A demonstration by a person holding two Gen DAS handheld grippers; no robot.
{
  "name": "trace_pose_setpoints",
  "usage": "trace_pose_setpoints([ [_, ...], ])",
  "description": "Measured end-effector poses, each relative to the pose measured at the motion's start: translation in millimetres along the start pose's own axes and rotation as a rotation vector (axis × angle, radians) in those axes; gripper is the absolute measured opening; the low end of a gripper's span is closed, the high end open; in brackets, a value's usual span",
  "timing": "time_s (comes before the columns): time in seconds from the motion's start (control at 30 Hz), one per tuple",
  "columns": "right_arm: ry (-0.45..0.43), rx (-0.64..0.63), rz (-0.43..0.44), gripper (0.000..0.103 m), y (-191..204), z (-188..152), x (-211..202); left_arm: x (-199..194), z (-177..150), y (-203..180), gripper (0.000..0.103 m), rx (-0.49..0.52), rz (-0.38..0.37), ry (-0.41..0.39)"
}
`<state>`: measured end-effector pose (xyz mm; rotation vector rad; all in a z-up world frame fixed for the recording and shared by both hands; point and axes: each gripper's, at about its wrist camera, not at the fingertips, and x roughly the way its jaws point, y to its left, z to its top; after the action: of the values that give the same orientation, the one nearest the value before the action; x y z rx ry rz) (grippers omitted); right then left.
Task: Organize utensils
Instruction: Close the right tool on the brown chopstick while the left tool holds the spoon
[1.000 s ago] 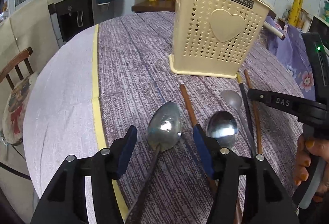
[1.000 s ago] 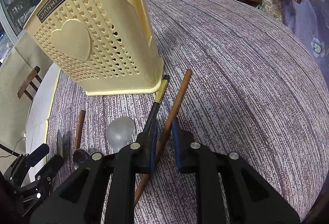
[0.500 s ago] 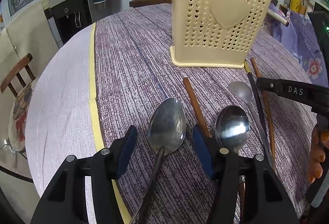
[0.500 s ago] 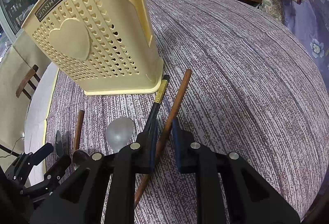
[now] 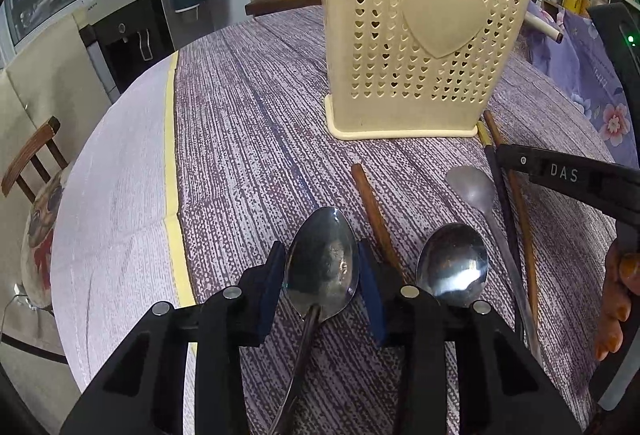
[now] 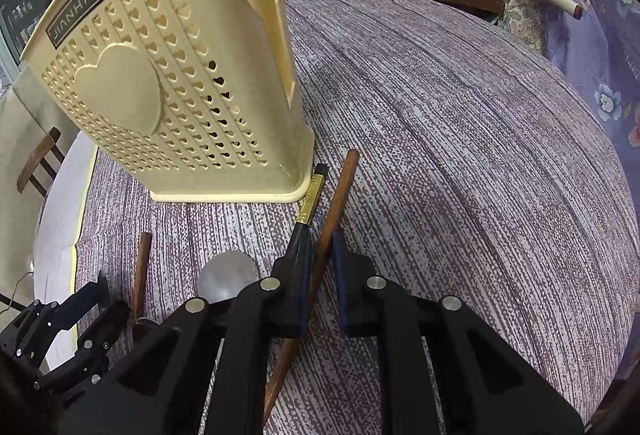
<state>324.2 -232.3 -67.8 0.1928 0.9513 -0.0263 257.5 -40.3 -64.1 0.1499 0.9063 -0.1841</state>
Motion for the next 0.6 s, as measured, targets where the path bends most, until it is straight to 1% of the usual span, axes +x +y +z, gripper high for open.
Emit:
trace_pose_setpoints([
  [0.4,-0.009,0.027,0.014,0.01,-7.9,0.2,-0.9,1.7,2.7,-1.4,0.036,-0.02,-0.005,-0.009],
  [0.6,-0.011,0.056,0.036,0.008,-16.3,2.7,0.8,-1.1,2.8,1.2,0.036,-0.039,-0.013,-0.029],
])
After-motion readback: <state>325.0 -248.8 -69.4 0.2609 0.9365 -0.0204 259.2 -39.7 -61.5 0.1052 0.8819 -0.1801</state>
